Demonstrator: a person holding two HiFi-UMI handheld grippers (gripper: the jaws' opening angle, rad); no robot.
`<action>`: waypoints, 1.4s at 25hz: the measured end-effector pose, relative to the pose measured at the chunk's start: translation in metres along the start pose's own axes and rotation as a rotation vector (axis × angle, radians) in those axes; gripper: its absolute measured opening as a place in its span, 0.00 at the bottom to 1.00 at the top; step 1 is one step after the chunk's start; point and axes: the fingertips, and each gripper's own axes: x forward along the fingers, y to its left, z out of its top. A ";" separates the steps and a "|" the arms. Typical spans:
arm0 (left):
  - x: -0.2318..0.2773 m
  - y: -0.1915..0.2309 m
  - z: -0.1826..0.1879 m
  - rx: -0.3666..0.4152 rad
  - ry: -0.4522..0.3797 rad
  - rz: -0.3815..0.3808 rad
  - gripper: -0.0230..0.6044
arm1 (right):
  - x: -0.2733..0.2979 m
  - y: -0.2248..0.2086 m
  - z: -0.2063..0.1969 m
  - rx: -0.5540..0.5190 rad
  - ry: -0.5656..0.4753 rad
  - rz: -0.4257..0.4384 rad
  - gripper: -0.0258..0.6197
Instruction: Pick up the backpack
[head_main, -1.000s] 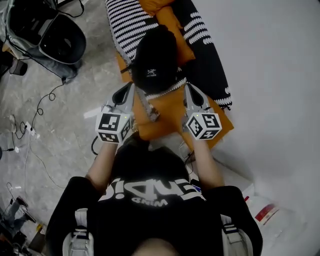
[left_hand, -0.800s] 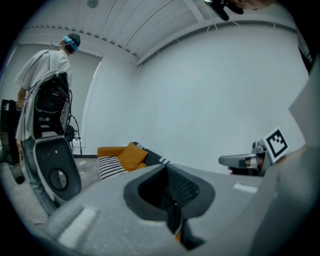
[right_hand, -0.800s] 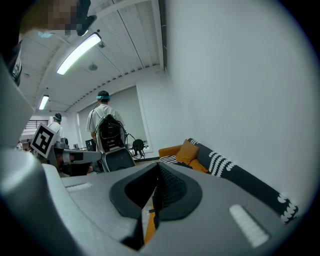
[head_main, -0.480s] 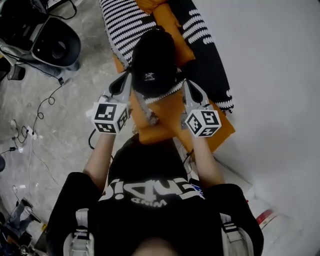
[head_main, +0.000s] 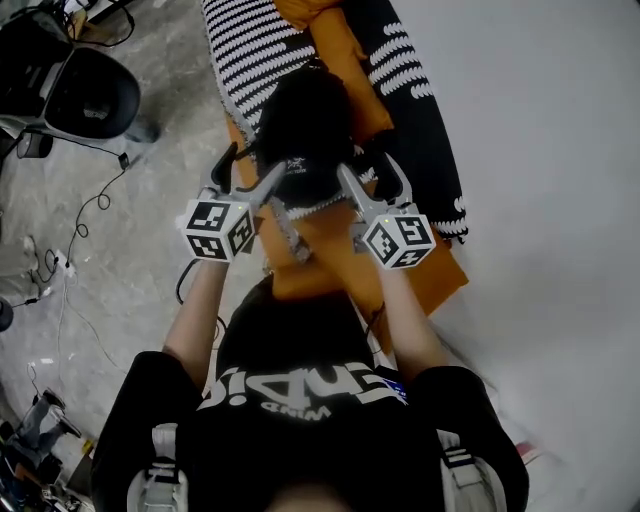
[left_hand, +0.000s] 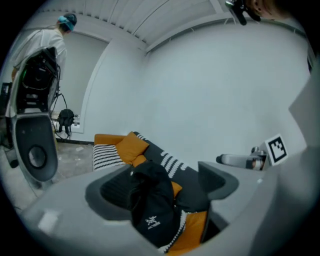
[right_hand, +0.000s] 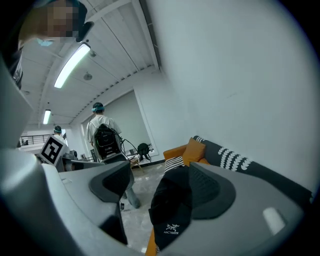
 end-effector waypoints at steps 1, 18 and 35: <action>0.008 0.004 -0.002 -0.014 0.005 -0.005 0.73 | 0.007 -0.004 -0.002 0.017 0.004 0.012 0.61; 0.157 0.106 -0.119 -0.048 0.158 0.087 0.79 | 0.135 -0.138 -0.138 0.055 0.283 0.017 0.72; 0.250 0.160 -0.210 -0.139 0.227 0.133 0.70 | 0.226 -0.196 -0.225 0.073 0.387 0.014 0.63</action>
